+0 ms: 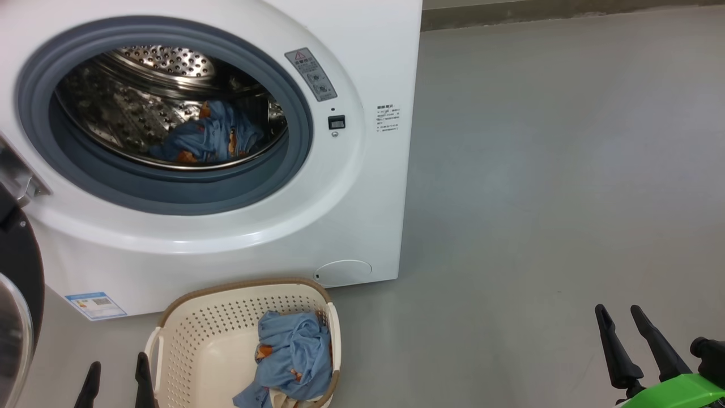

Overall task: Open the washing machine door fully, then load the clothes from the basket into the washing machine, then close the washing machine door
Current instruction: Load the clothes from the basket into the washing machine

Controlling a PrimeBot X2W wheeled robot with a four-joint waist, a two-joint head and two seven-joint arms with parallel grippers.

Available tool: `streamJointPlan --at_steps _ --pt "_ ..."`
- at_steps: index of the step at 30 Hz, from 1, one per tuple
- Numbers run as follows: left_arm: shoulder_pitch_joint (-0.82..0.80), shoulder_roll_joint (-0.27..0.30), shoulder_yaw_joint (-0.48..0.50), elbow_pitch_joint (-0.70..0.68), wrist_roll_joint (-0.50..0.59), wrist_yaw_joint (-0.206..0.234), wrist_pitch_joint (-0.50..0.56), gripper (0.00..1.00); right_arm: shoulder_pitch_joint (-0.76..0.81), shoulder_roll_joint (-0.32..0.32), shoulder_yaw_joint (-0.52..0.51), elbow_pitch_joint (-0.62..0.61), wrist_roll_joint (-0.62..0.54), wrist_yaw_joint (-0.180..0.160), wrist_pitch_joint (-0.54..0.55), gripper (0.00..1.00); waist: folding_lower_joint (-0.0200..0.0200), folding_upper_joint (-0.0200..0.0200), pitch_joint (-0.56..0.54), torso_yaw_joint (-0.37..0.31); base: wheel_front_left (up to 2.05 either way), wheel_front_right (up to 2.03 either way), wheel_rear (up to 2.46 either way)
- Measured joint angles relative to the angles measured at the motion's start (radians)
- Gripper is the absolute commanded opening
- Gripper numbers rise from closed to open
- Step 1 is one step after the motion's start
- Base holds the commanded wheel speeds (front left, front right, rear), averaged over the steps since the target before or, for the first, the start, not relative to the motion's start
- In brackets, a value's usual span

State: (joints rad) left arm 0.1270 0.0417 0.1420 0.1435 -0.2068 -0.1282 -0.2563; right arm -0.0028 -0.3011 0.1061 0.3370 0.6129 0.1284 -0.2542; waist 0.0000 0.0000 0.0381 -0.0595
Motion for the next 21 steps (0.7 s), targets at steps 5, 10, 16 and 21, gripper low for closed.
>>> streamJointPlan --at_steps 5,10,16,21 --pt "0.0 0.0 0.0 -0.007 0.0 0.0 0.0 1.0 0.0 0.0 -0.002 -0.002 0.0 0.0 0.0 1.0 0.0 0.0 0.01 0.002 0.0 0.0 0.0" --pt "-0.002 0.0 -0.001 -0.007 -0.001 0.0 0.0 1.0 0.0 0.001 -0.007 -0.005 0.0 0.0 0.0 1.0 0.0 0.0 0.024 0.004 0.0 0.0 0.0" --pt "-0.012 0.0 -0.021 0.02 -0.014 0.0 0.0 1.0 -0.005 0.009 -0.006 -0.011 0.0 0.0 0.0 1.0 0.0 0.0 0.05 0.004 0.0 0.0 0.0" --pt "-0.067 0.0 -0.049 0.084 -0.045 0.0 0.0 1.0 -0.024 0.017 -0.004 -0.013 0.0 0.0 0.0 1.0 0.0 0.0 0.085 0.001 0.0 0.0 0.0"
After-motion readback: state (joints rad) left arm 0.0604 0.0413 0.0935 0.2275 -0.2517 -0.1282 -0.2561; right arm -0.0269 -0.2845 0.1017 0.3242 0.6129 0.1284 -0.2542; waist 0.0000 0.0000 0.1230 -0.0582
